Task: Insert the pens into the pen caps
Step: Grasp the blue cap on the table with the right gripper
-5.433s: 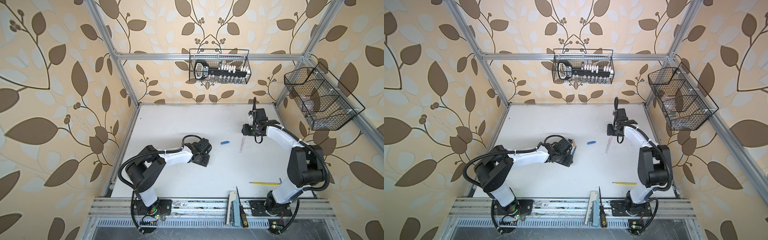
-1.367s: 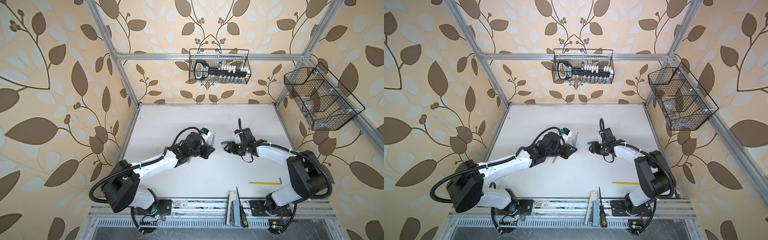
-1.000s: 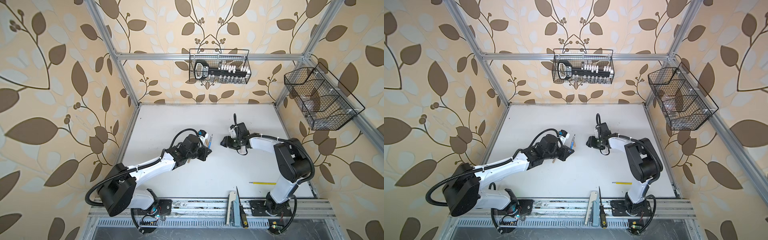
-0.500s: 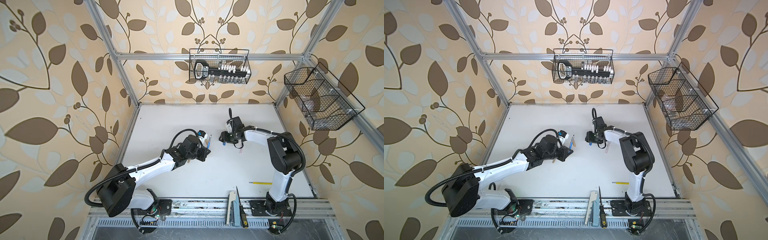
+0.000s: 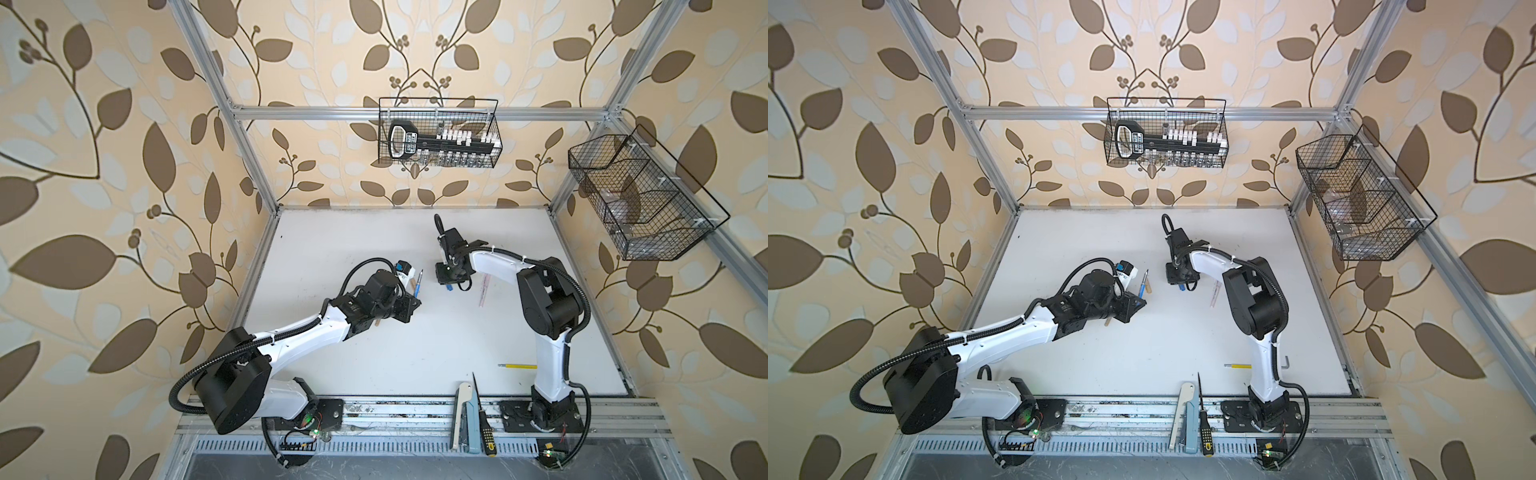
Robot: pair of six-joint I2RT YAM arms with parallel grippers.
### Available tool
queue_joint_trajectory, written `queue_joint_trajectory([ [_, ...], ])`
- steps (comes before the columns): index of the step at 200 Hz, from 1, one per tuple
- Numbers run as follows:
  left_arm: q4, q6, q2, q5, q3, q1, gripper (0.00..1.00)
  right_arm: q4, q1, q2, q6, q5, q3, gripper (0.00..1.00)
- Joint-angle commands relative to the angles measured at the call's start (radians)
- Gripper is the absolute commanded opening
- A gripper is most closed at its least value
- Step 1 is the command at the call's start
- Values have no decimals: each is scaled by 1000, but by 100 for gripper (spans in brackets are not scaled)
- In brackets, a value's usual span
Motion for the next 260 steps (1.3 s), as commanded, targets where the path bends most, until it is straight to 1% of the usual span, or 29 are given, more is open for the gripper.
queue_joint_trajectory([
  [1,17,26,-25,14,-8,9,0,-113,13,57,-29,31,13,34],
  [31,16,25,-33,14,-11,9,0,-145,18,51,-58,56,5,34],
  [74,19,19,-31,15,-8,9,0,-140,16,52,-97,34,-13,34],
  [110,35,15,-35,8,-16,9,0,-123,16,62,-101,5,-21,22],
  [136,39,17,-17,13,-3,9,1,-68,15,29,-98,-25,-57,15],
  [161,47,17,8,28,17,9,0,5,9,-37,-88,-63,-106,10],
  [205,71,17,74,61,52,9,0,143,-31,-197,-44,-159,-214,9],
  [227,97,17,99,100,69,9,0,234,-59,-295,-9,-218,-317,9],
  [231,101,17,132,106,71,9,0,252,-63,-316,-2,-232,-334,9],
  [260,115,20,178,147,107,8,0,426,-103,-461,91,-329,-478,9],
])
